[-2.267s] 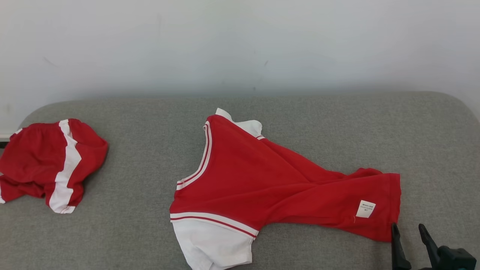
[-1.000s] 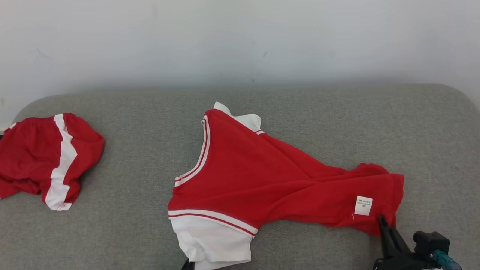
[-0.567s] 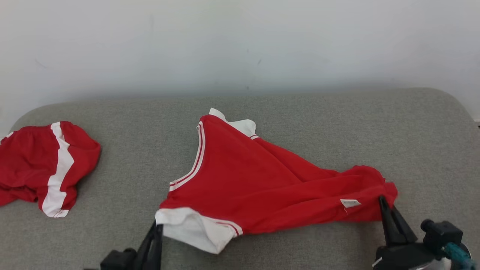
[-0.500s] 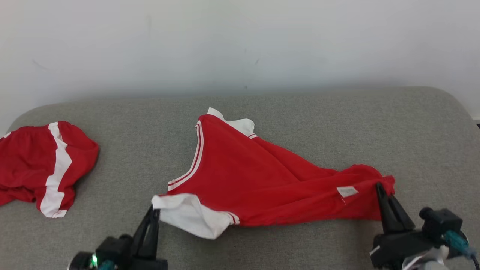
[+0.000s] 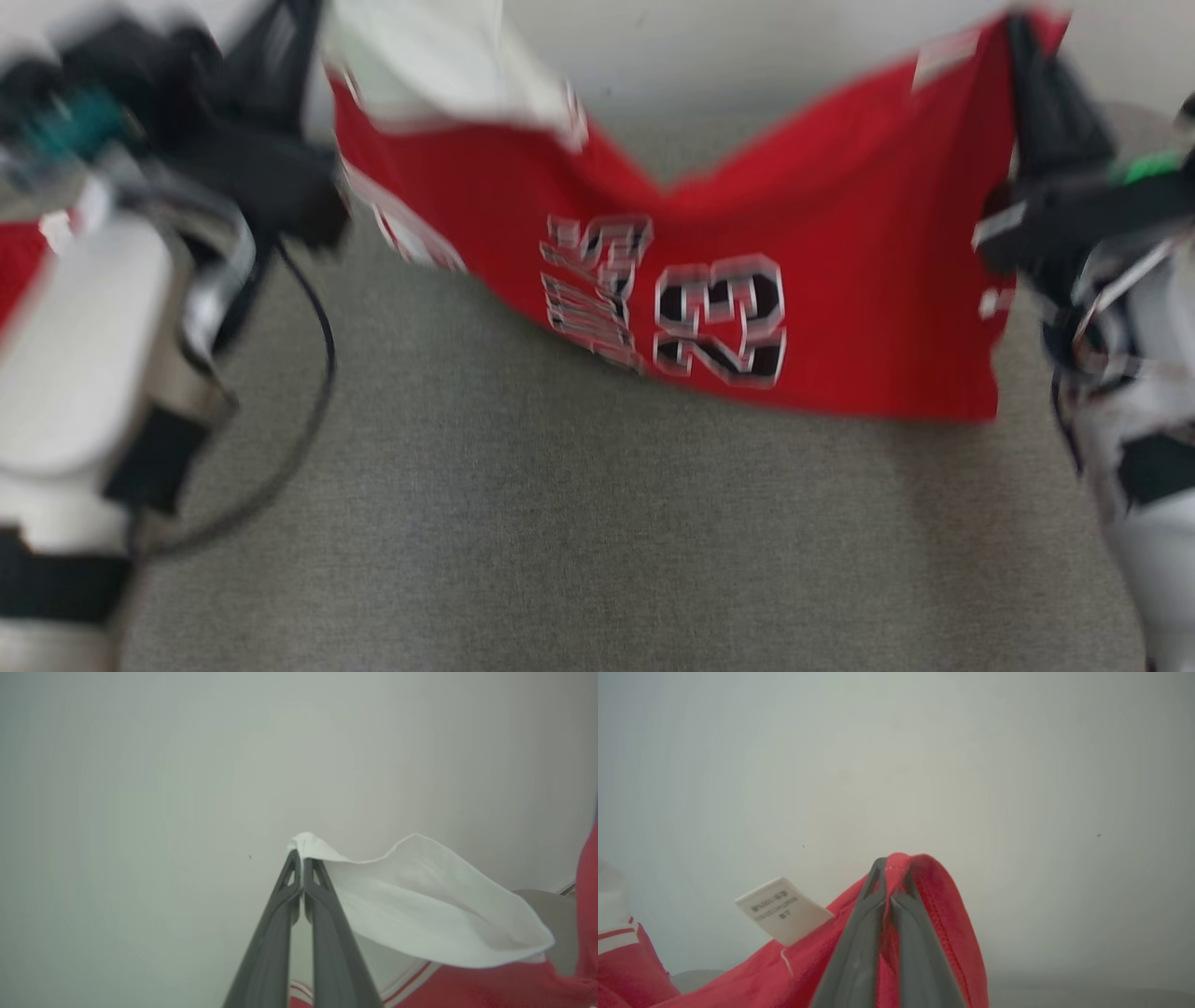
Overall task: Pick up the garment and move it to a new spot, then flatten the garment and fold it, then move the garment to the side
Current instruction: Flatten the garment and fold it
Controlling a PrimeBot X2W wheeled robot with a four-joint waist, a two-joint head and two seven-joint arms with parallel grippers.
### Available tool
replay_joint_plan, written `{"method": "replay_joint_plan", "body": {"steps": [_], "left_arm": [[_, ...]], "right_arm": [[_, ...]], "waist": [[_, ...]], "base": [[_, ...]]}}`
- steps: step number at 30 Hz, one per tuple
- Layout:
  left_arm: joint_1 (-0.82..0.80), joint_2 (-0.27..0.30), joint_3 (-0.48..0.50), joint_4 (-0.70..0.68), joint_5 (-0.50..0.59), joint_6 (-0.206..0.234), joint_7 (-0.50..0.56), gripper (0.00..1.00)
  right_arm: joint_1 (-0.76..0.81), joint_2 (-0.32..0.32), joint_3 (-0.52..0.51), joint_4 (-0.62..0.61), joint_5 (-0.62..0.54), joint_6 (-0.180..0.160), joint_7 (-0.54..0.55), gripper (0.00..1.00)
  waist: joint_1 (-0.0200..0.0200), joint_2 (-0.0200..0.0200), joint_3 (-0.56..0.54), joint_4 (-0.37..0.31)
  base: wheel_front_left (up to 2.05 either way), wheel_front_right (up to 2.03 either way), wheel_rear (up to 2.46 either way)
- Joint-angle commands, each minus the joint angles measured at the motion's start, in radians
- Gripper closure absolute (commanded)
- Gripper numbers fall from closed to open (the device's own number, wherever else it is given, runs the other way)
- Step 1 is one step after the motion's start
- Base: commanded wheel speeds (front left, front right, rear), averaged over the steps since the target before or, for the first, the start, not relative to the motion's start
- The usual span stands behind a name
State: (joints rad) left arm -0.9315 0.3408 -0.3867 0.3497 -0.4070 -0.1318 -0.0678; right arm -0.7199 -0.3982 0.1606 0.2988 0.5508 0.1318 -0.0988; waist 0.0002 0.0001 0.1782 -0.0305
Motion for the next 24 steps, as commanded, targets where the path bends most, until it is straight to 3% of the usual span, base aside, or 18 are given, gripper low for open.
{"method": "replay_joint_plan", "body": {"steps": [1,8,17,24], "left_arm": [[-0.102,0.020,-0.005,0.031,-0.030,0.003,0.016,1.00],[-0.498,0.052,-0.040,0.180,-0.080,0.003,0.044,1.00],[-0.834,0.047,-0.093,0.353,-0.067,0.003,0.011,1.00],[-1.046,0.023,-0.152,0.465,-0.070,0.003,-0.024,1.00]], "right_arm": [[-0.094,-0.011,0.012,0.011,0.022,-0.002,0.018,1.00],[-0.485,-0.045,0.045,0.108,0.079,-0.002,0.094,1.00],[-0.845,-0.029,0.112,0.263,0.104,-0.002,0.091,1.00],[-1.037,-0.032,0.178,0.402,0.111,-0.002,0.081,1.00]], "waist": [[-0.0002,-0.0001,0.139,0.002],[-0.0002,-0.0001,0.277,-0.011],[-0.0002,-0.0001,0.361,-0.035],[-0.0002,-0.0001,0.405,-0.043]], "base": [[0.00,0.00,0.00],[0.00,0.00,0.00],[0.00,0.00,0.00],[0.00,0.00,0.00]]}}
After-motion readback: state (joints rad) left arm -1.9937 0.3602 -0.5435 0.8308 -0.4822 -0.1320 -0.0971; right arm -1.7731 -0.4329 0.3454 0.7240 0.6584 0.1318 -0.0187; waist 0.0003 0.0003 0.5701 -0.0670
